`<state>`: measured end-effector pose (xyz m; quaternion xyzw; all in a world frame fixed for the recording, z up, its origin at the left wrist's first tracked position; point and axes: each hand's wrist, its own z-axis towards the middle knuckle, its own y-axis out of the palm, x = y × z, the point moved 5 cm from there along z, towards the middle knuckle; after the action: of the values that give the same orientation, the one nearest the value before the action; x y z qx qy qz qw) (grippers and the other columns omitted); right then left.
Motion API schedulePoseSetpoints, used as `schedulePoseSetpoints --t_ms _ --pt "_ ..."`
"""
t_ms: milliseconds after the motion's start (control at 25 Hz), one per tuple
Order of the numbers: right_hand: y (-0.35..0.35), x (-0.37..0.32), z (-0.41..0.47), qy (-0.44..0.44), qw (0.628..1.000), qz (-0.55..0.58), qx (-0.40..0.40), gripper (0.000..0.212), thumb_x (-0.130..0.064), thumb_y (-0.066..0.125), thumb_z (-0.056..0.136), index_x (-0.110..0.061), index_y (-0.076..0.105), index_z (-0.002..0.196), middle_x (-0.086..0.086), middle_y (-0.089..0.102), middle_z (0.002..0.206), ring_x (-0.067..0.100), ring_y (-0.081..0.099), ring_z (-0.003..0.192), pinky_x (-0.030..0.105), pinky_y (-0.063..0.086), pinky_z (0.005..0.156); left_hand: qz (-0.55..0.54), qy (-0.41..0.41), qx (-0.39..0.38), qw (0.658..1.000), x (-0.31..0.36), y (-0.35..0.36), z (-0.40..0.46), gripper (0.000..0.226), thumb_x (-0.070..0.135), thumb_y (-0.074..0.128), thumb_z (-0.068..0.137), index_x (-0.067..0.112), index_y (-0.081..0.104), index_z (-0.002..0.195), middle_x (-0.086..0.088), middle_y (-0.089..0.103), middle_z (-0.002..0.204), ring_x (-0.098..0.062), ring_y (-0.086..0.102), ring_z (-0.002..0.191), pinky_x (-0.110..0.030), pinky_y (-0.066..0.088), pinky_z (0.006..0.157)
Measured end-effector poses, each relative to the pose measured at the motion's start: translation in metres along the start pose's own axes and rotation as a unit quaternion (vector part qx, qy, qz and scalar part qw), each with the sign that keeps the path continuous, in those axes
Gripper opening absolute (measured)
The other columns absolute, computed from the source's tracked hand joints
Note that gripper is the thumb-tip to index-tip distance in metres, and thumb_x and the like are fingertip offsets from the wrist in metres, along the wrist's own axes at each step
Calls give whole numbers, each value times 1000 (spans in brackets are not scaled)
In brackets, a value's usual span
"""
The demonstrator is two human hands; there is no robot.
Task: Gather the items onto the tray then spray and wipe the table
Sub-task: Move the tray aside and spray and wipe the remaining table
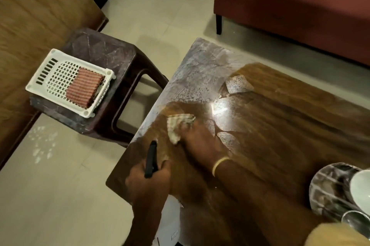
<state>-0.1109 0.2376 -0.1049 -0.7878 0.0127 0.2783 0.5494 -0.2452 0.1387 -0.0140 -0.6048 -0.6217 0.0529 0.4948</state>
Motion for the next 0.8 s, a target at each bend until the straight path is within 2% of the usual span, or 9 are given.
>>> schedulePoseSetpoints --t_ms 80,160,240,320,440,520,600,720,800 --pt "4 -6 -22 -65 997 40 -31 42 -36 30 102 -40 39 144 -5 37 154 27 37 136 44 38 104 -23 -53 -8 998 -4 -7 21 17 17 79 78 13 63 72 -8 63 72 -25 61 68 -39 53 70" --pt "-3 8 0 -36 998 55 6 40 -32 45 100 -41 47 139 0 50 144 24 50 124 31 42 96 -23 -87 -45 995 -8 -11 40 22 18 79 79 20 58 71 -5 63 75 -23 62 70 -40 55 73" --pt "-7 13 42 51 996 32 67 44 -26 55 96 -37 50 138 2 54 141 24 52 117 34 46 94 5 -82 -90 993 -9 -10 52 18 23 77 82 19 60 80 -3 63 76 -16 61 66 -33 54 63" --pt "-1 -26 68 77 994 33 76 44 -19 52 96 -30 50 139 5 53 139 30 51 117 40 47 93 32 -39 -75 996 -4 -16 63 17 27 74 84 19 63 94 6 60 76 -6 56 66 -22 49 62" --pt "35 -93 39 -93 995 38 -23 45 -13 60 92 -23 52 135 8 55 131 27 54 104 39 52 78 48 -2 -39 998 12 -30 71 17 29 72 85 26 67 101 14 53 73 0 44 62 -9 28 55" --pt "35 -88 25 -161 985 32 -60 41 -18 68 89 -26 58 127 1 62 125 21 57 92 36 53 66 26 -12 -68 997 9 -30 79 17 26 74 83 13 66 91 9 58 71 -11 55 63 -16 42 55" --pt "18 -54 55 -84 996 40 9 23 -31 59 96 -28 64 118 -3 66 105 16 58 83 37 54 67 -16 -31 -112 993 10 -28 81 17 25 77 81 11 68 84 6 64 66 -10 64 59 -26 57 62" --pt "1 -44 101 39 993 11 115 32 -23 52 99 -26 58 130 5 63 119 19 57 96 32 52 80 31 3 -93 995 18 -34 80 20 28 74 84 18 62 71 10 56 61 -1 51 52 7 34 59" --pt "16 -93 85 -57 994 67 71 27 -26 50 99 -27 58 126 4 65 118 17 60 91 29 53 77 50 37 -61 996 23 -40 81 23 22 73 83 18 58 66 9 50 57 0 40 49 5 33 60"
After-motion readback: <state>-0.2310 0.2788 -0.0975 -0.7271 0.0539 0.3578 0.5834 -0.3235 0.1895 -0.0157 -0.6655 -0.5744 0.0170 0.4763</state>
